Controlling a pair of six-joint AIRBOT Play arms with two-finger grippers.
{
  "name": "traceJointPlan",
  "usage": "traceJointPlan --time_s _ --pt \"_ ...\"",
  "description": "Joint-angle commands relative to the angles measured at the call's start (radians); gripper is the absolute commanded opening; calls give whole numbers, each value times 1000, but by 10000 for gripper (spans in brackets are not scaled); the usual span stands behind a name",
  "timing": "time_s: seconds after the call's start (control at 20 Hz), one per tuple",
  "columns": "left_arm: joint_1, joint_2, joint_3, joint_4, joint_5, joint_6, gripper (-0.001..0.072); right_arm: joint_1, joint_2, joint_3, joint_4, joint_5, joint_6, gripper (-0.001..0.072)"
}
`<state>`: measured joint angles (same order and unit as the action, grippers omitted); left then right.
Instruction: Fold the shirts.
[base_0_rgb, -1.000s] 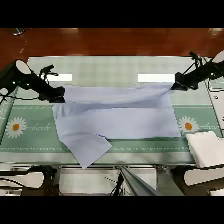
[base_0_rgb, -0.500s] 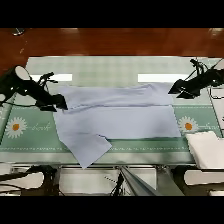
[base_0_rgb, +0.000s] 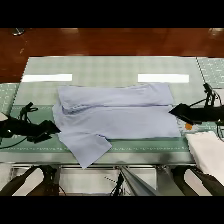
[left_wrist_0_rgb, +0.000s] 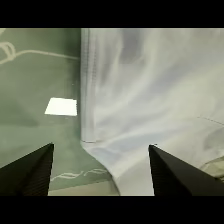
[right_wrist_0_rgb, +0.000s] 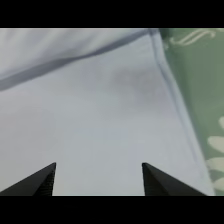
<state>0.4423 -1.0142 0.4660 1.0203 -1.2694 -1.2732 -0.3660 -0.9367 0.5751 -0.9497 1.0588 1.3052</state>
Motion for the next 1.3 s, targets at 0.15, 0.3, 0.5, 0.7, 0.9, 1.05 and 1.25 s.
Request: traceJointPlan --time_s 0.15,0.3,0.5,0.7,0.9,1.05,1.25 --pt "-27 45 -141 -154 27 49 706 -5 111 -144 173 -31 -39 622" --pt "-95 34 -141 -153 20 21 706 -5 111 -144 205 -34 -41 622" --pt "-204 8 -142 -202 63 1 705 -8 111 -138 221 -70 -42 622" --pt "-325 8 -142 -227 89 0 701 -187 111 -42 188 10 -32 622" --pt "-349 10 -142 -229 100 8 22 -368 112 -18 -89 130 36 622" --pt "-349 10 -142 -228 107 8 24 -349 111 -94 -235 180 127 622" --pt "-349 10 -142 -229 107 8 23 -270 110 -174 -258 218 149 622"
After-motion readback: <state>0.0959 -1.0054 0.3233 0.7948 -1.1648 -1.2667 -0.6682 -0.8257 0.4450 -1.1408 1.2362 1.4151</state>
